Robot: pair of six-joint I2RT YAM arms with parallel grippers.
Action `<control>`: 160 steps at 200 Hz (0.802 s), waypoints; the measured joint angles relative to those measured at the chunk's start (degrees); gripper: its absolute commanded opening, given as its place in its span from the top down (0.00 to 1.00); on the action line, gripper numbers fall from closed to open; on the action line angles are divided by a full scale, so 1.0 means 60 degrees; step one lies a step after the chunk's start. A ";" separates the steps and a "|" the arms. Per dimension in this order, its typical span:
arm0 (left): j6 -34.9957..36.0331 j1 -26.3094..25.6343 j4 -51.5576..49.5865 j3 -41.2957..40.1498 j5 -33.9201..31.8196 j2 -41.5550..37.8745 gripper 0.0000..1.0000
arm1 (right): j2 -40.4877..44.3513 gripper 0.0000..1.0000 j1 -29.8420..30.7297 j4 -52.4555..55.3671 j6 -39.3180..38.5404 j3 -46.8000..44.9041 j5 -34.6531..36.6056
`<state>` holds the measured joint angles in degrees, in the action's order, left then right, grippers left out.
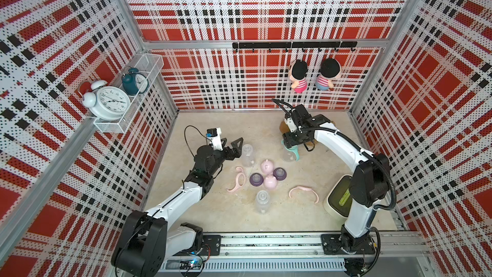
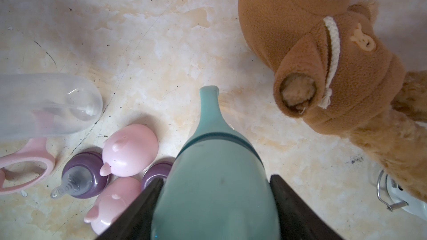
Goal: Assemble the baby bottles
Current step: Close the lid on the baby bottle.
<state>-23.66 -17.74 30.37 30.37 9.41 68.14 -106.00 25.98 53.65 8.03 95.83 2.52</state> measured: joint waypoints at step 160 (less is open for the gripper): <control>0.0033 -0.0018 -0.0022 0.0164 0.0000 0.0138 0.02 | -0.0729 0.24 0.0015 0.0324 -0.0240 0.0186 0.0055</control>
<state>-23.46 -17.85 30.24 31.35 9.41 68.97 -110.37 26.06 55.59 6.59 96.95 2.85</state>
